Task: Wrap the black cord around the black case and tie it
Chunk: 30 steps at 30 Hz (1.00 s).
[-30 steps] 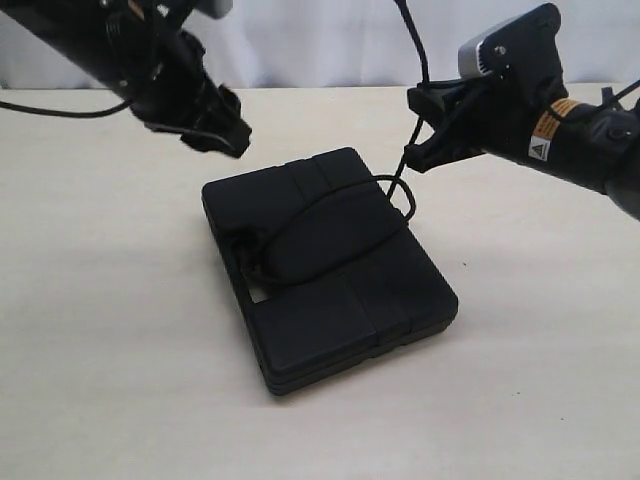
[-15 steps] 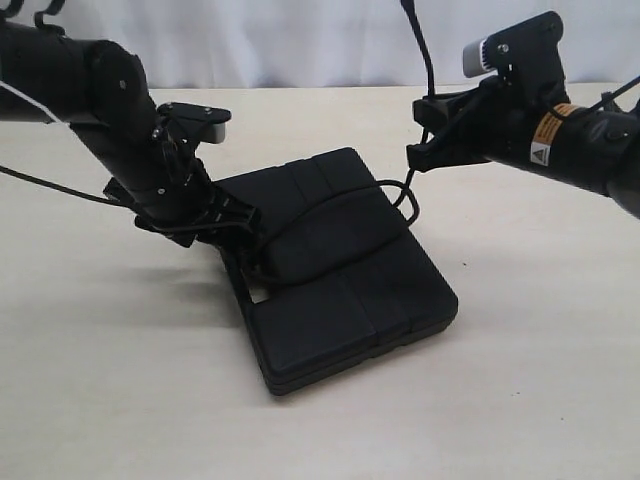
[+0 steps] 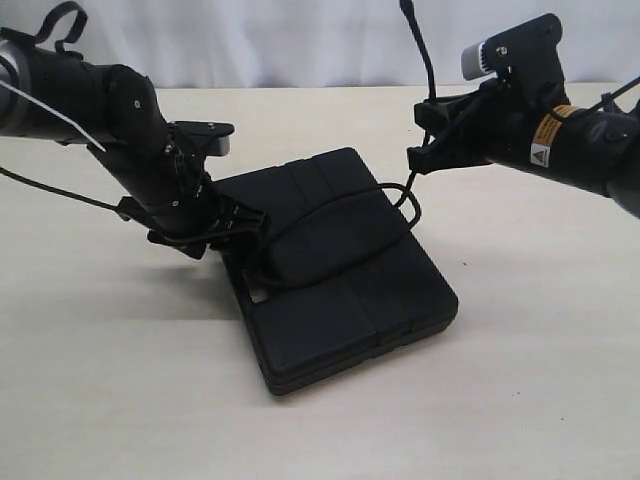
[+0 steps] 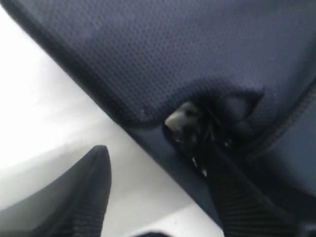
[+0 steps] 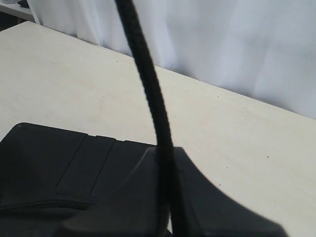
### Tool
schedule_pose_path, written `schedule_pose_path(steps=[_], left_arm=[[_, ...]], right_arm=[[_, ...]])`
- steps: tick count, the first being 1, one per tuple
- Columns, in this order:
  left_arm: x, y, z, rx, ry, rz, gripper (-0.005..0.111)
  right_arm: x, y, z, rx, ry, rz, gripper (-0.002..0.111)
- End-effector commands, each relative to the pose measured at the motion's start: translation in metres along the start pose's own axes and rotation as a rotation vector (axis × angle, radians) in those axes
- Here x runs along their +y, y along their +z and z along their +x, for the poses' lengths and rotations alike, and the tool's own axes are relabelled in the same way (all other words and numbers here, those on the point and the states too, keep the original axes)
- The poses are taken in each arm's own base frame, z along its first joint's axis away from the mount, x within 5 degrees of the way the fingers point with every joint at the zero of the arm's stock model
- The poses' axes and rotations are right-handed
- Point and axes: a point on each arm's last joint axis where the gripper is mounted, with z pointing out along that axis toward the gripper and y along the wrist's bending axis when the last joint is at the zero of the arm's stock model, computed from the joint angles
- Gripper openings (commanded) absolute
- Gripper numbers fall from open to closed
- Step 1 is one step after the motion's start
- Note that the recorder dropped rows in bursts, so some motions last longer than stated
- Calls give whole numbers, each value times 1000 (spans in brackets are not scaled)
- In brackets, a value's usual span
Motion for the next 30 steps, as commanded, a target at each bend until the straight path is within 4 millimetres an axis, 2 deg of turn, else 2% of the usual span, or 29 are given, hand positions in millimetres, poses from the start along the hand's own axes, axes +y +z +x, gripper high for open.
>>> schedule_pose_path(steps=[1, 6, 10, 11, 12, 13, 14, 15, 17, 21, 22, 24, 30], left_arm=[[3, 7, -3, -86, -58, -5, 55], [15, 27, -3, -72, -84, -25, 55], [23, 24, -13, -155, -105, -32, 55], [25, 23, -16, -184, -109, -36, 52], [25, 22, -17, -197, -111, -36, 47], [25, 22, -19, -220, -111, -38, 35], [25, 22, -20, -229, -111, -38, 29], [26, 21, -22, -246, -109, -40, 14], [25, 15, -26, -296, -101, -43, 0], [21, -14, -34, -407, -94, -32, 0], [25, -27, -36, -439, -104, -32, 0], [37, -38, -36, -436, -135, -40, 0], [67, -44, -33, -386, -191, -66, 0]], right_arm=[[-1, -2, -3, 0, -4, 8, 4], [-4, -2, 2, 50, -3, 39, 4], [-4, -2, 2, 56, 4, 42, 4], [-4, -2, 2, 56, 4, 42, 4], [-4, -2, 2, 56, 4, 42, 4], [-4, -3, 2, 54, 4, 43, 4], [-4, -3, 2, 54, 4, 43, 4], [-4, -5, -1, 43, 1, 44, 4], [-3, -14, -12, 16, -12, 60, 4], [-1, -33, -33, -57, -16, 77, 4], [-2, -39, -39, -76, -2, 94, 4], [-5, -47, -48, -69, 17, 137, 4], [-5, -66, -62, -91, 4, 184, 4]])
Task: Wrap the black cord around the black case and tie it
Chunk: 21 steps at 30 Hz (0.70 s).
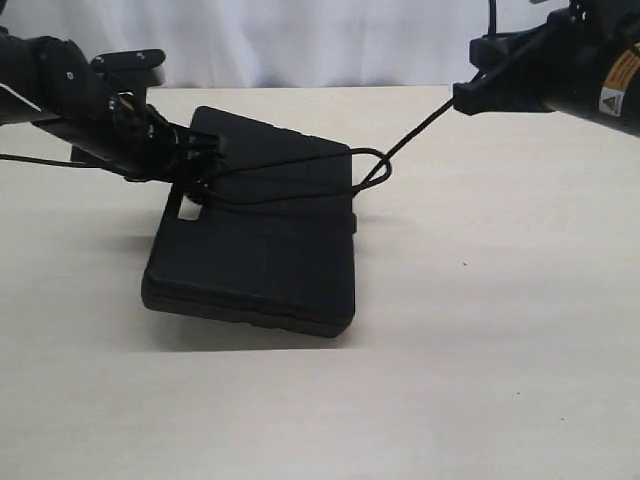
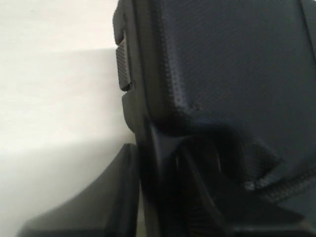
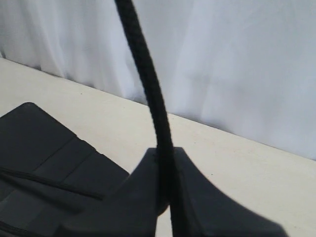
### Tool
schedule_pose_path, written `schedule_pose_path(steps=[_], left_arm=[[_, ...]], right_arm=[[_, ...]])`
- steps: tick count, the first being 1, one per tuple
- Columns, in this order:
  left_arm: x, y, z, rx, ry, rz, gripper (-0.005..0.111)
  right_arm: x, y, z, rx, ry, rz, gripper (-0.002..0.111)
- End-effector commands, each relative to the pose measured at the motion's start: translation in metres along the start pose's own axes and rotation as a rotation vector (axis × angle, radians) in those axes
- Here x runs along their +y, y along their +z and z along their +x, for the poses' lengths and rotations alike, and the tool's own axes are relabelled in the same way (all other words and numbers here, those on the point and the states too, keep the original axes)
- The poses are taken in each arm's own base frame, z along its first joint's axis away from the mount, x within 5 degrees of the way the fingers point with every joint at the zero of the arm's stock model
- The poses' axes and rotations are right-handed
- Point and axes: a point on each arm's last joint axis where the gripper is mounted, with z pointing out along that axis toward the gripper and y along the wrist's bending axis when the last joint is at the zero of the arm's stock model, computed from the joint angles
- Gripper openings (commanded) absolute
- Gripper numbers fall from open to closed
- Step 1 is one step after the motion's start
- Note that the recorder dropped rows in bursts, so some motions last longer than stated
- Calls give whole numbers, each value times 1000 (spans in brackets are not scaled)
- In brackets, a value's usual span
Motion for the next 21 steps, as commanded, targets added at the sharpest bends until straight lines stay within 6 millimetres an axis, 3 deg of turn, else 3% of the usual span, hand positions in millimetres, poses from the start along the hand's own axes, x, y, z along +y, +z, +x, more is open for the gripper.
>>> schedule_pose_path(steps=[1, 7, 15, 21], left_arm=[[19, -9, -8, -22, -29, -21, 0], [37, -12, -10, -9, -37, -56, 0], [57, -15, -12, -11, -39, -97, 0], [60, -12, -11, -3, -45, -102, 0]], right_arm=[[-5, -14, -13, -21, 6, 47, 4], [-36, -30, -12, 10, 90, 191, 4], [-89, -49, 4, 62, 154, 398, 4], [-113, -50, 40, 156, 215, 469, 4]])
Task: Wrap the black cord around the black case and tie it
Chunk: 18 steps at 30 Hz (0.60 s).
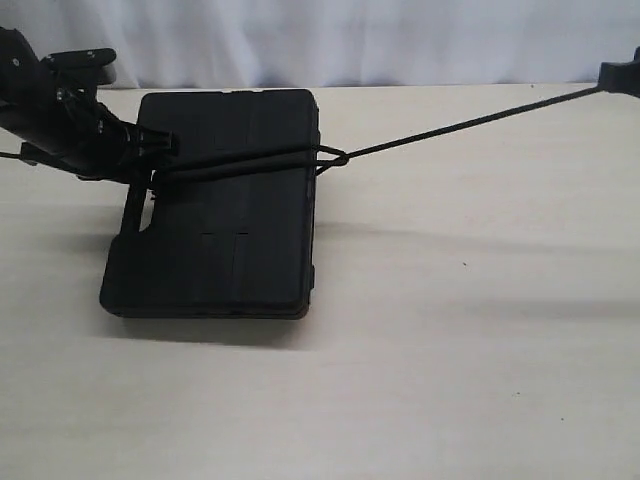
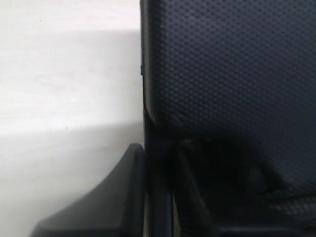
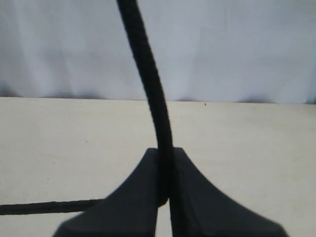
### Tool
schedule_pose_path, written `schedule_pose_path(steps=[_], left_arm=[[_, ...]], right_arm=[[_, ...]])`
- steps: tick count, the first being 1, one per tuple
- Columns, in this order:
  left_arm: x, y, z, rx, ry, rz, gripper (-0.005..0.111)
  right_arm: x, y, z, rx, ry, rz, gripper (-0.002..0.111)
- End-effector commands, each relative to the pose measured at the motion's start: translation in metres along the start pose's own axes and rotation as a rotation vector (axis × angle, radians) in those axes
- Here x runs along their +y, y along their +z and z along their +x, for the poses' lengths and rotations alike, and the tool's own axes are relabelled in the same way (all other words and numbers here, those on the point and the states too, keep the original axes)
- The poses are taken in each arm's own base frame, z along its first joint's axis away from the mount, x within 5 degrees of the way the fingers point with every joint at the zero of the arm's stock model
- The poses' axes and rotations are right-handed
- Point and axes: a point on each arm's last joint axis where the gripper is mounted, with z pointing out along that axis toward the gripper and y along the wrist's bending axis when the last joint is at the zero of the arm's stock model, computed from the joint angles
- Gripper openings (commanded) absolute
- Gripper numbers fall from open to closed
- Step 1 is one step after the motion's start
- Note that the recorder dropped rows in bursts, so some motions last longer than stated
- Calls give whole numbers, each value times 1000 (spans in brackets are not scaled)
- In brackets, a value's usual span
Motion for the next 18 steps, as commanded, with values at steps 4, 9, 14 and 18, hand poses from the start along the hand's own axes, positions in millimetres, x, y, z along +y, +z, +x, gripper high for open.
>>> schedule_pose_path(steps=[4, 9, 14, 18], left_arm=[[12, 6, -2, -22, -19, -27, 0], [15, 21, 3, 11, -30, -34, 0], [16, 25, 2, -7, -30, -37, 0], [16, 25, 2, -13, -30, -37, 0]], right_arm=[[-22, 21, 45, 133, 57, 41, 4], [-22, 44, 72, 231, 107, 32, 4], [-34, 61, 97, 283, 159, 38, 4], [-56, 68, 115, 319, 226, 91, 4]])
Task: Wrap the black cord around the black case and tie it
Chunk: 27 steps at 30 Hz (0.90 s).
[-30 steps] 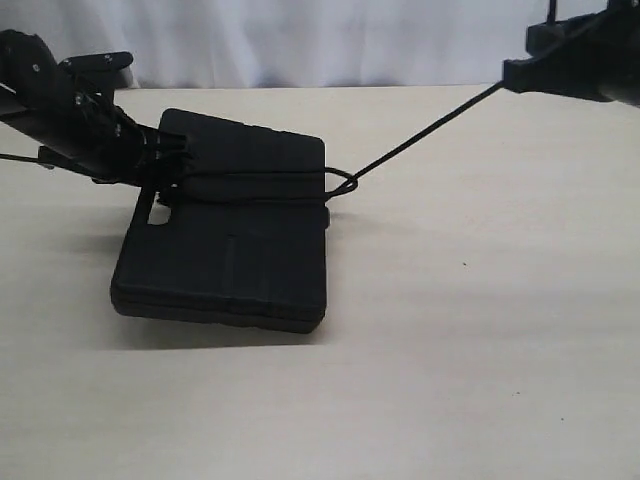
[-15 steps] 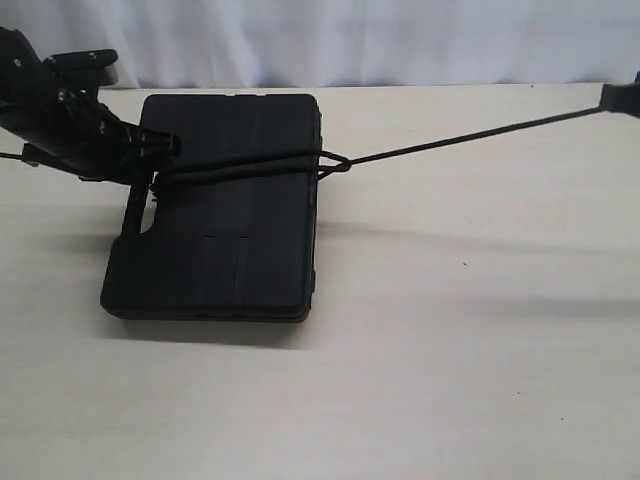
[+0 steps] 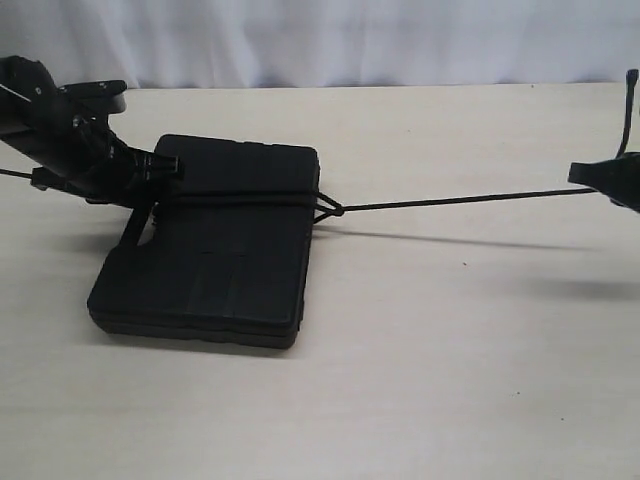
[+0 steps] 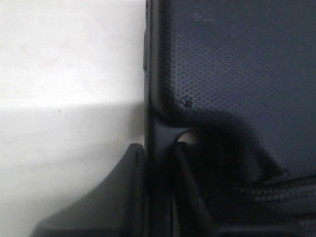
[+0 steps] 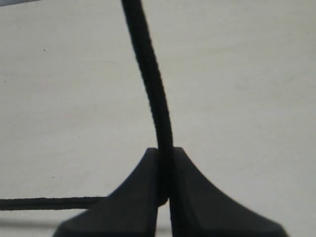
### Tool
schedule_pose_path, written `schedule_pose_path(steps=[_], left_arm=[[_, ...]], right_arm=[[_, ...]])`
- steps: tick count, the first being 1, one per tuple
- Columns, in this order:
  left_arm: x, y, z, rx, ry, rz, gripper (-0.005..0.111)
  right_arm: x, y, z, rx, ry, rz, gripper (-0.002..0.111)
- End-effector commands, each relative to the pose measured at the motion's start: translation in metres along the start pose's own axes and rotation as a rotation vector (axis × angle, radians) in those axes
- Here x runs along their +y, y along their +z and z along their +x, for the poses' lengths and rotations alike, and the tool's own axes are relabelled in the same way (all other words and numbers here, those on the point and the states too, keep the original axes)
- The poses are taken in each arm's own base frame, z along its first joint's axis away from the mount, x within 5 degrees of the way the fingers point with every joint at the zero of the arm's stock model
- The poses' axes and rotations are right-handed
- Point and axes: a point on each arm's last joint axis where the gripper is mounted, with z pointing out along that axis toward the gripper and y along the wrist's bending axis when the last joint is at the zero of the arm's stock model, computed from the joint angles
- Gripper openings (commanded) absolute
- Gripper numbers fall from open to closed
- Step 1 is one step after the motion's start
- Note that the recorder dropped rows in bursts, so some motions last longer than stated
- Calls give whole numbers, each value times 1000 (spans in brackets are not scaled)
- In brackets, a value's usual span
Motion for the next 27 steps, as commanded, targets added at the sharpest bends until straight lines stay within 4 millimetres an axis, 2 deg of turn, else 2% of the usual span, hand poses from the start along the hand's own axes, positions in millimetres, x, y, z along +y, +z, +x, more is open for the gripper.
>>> schedule_pose_path(steps=[1, 6, 11, 18, 27], left_arm=[[10, -4, -9, -76, -10, -22, 0], [11, 4, -7, -65, -12, -26, 0], [13, 13, -3, -38, -15, -31, 0], [13, 14, -5, -59, -14, -33, 2], [13, 12, -11, -102, 2, -35, 40]], right_arm=[[-34, 8, 11, 35, 94, 86, 4], [-50, 18, 24, 51, 140, 94, 4], [-50, 31, 36, 70, 152, 66, 4], [-51, 39, 38, 69, 156, 54, 4], [-49, 39, 34, 31, 158, 30, 4]])
